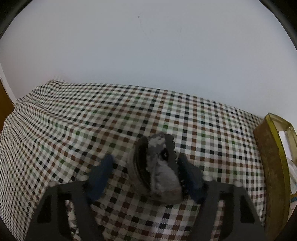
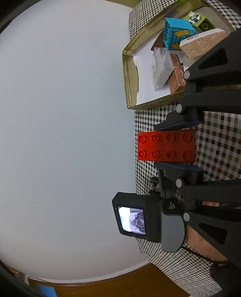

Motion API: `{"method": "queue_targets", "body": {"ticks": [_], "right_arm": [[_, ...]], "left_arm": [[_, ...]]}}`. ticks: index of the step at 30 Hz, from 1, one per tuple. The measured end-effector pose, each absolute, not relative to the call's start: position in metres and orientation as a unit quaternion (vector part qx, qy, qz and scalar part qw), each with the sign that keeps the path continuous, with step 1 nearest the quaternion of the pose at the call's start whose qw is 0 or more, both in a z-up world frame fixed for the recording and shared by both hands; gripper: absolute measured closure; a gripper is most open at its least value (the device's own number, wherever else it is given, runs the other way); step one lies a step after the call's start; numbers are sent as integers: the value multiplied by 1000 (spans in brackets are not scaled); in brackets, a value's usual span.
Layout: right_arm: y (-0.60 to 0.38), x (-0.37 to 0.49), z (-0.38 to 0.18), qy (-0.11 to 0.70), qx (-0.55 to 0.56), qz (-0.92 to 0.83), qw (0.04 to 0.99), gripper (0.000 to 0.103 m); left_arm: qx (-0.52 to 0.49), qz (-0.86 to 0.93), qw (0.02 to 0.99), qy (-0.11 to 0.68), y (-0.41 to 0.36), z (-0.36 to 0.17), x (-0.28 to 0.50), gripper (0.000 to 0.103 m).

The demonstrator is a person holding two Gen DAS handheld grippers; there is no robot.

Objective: Organize rigid objects
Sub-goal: 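Grasp the red Lego brick with the right tool while the left tool grasps the grey cloth, then carry the red brick and grey cloth over the gold tray with both tools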

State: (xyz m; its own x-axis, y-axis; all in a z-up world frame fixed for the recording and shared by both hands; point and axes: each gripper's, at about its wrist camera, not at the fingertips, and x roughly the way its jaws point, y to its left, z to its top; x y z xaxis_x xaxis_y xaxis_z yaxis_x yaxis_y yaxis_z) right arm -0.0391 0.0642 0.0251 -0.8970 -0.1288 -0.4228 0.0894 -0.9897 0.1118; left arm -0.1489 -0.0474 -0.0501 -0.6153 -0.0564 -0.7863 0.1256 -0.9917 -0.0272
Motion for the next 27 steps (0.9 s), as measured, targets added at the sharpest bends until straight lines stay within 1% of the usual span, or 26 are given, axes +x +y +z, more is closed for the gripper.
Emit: {"method": "queue_targets", "body": {"ticks": [1, 6, 7, 12, 15, 19, 27], "right_arm": [[64, -39, 25, -44, 219, -973, 55, 69], [67, -40, 23, -39, 215, -975, 40, 69], [69, -41, 23, -38, 214, -975, 37, 69], [73, -39, 23, -35, 203, -978, 16, 69], [73, -38, 24, -28, 195, -980, 7, 69], [72, -34, 26, -21, 185, -983, 0, 69], [61, -22, 31, 26, 146, -989, -16, 69]], "left_arm": [[433, -899, 47, 39, -48, -48, -144, 55], [424, -904, 26, 53, -53, -48, -134, 57], [415, -907, 22, 59, -54, -46, -130, 61], [341, -938, 30, 59, -56, -25, -94, 61], [309, -949, 37, 46, -58, -17, -79, 61], [302, -952, 37, 42, -55, -14, -67, 61], [280, -958, 47, 28, -51, -8, -44, 61]]}}
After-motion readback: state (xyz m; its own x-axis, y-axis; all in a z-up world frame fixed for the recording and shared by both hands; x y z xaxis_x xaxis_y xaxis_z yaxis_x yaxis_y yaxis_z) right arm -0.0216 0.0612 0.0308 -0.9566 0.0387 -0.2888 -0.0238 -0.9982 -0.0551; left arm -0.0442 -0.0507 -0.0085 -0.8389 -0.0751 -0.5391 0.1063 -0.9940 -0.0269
